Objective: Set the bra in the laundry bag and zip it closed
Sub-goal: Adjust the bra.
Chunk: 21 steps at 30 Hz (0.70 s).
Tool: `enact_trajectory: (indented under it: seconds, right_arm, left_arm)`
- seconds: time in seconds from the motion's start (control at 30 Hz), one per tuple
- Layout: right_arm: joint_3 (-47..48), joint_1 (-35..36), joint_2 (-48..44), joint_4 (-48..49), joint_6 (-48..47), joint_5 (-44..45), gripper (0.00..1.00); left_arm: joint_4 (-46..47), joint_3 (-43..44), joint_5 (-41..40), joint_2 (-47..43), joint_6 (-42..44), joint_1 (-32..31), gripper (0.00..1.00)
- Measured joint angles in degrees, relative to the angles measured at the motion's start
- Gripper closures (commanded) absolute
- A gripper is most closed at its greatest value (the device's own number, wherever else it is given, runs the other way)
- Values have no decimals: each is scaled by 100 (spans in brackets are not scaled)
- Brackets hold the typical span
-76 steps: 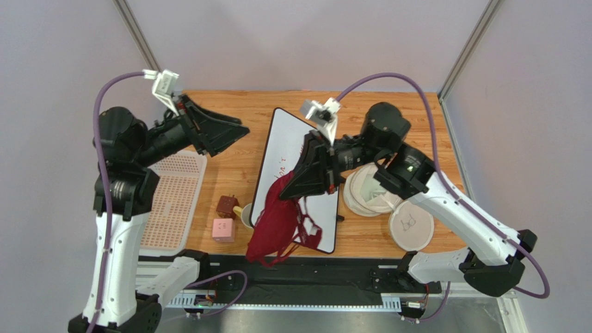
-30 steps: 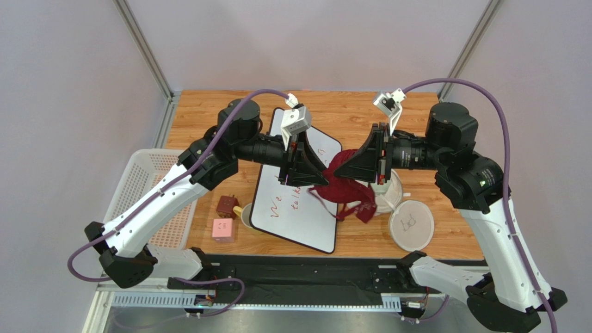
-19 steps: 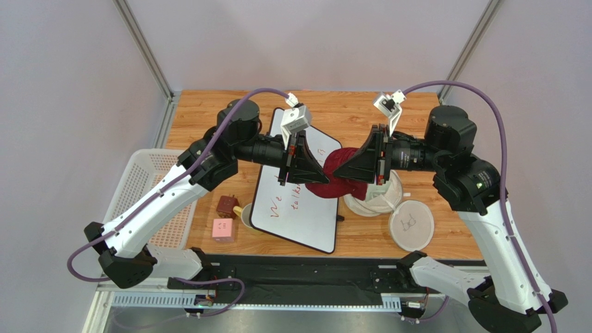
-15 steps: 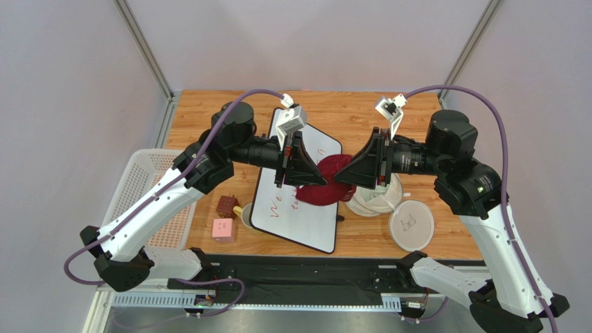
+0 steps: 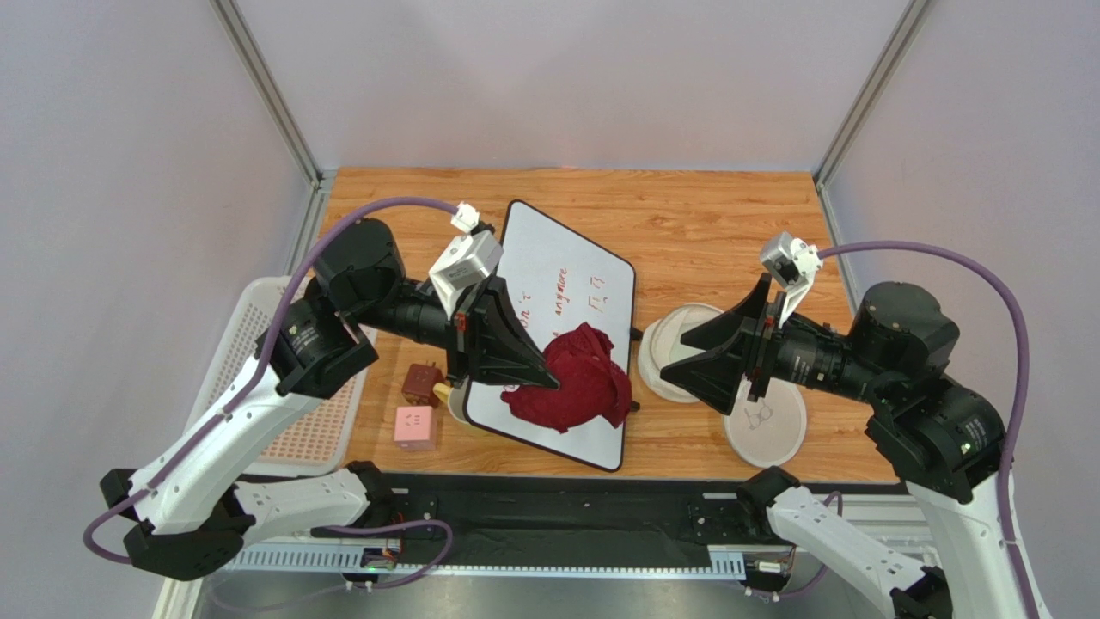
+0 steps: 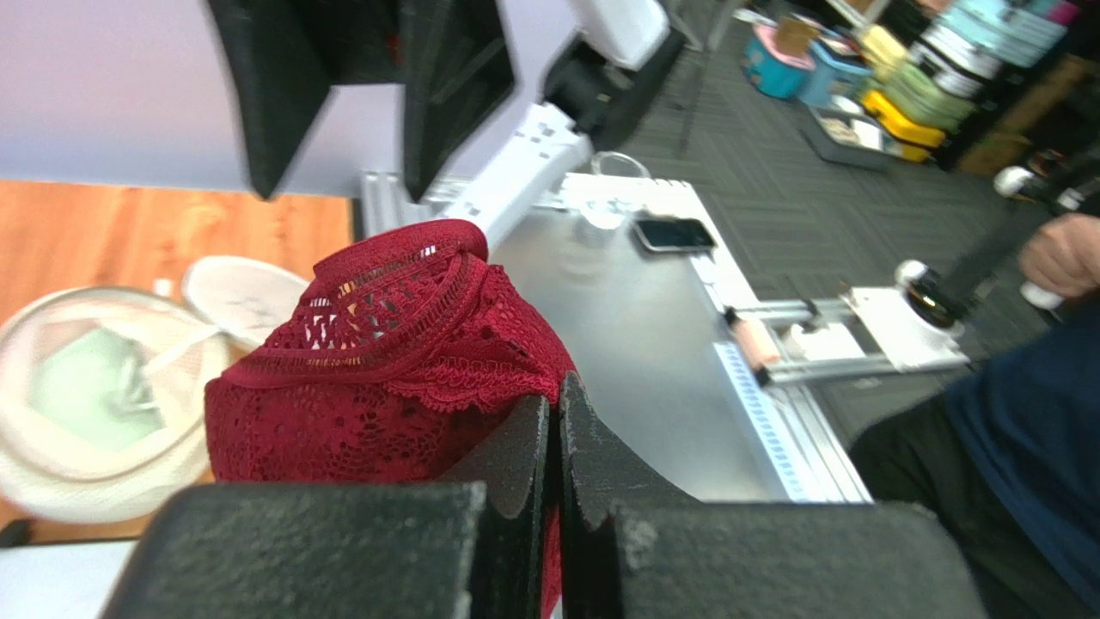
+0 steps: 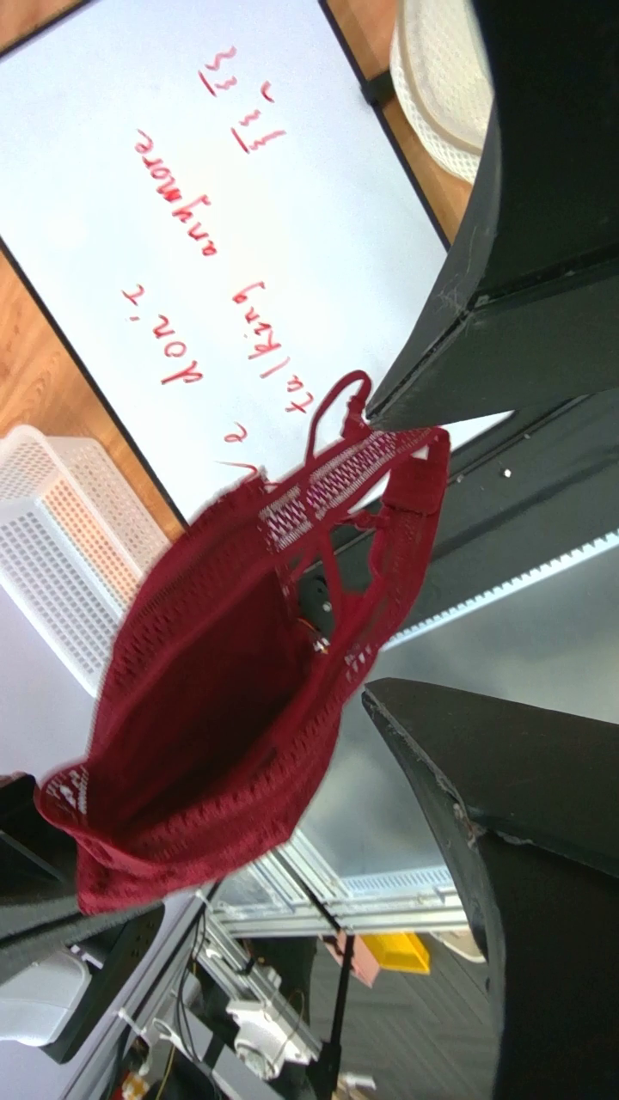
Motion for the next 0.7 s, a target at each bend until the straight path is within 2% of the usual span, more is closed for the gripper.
enact_trajectory:
  seconds: [0.13, 0.3, 0.5, 0.7]
  right_arm:
    - [-219, 0, -35, 295, -212, -129, 26]
    - [-581, 48, 188, 970, -247, -890, 24]
    - [-1056, 466, 212, 1757, -219, -1305, 23]
    - [-1069, 1126, 472, 2184, -308, -1331, 23]
  left_arm:
    - [151, -275, 608, -175, -127, 0, 100]
    - [339, -367, 1115, -199, -328, 0, 100]
    - [719, -378, 1617, -153, -601, 0, 100]
    - [831, -378, 1834, -17, -743, 0, 100]
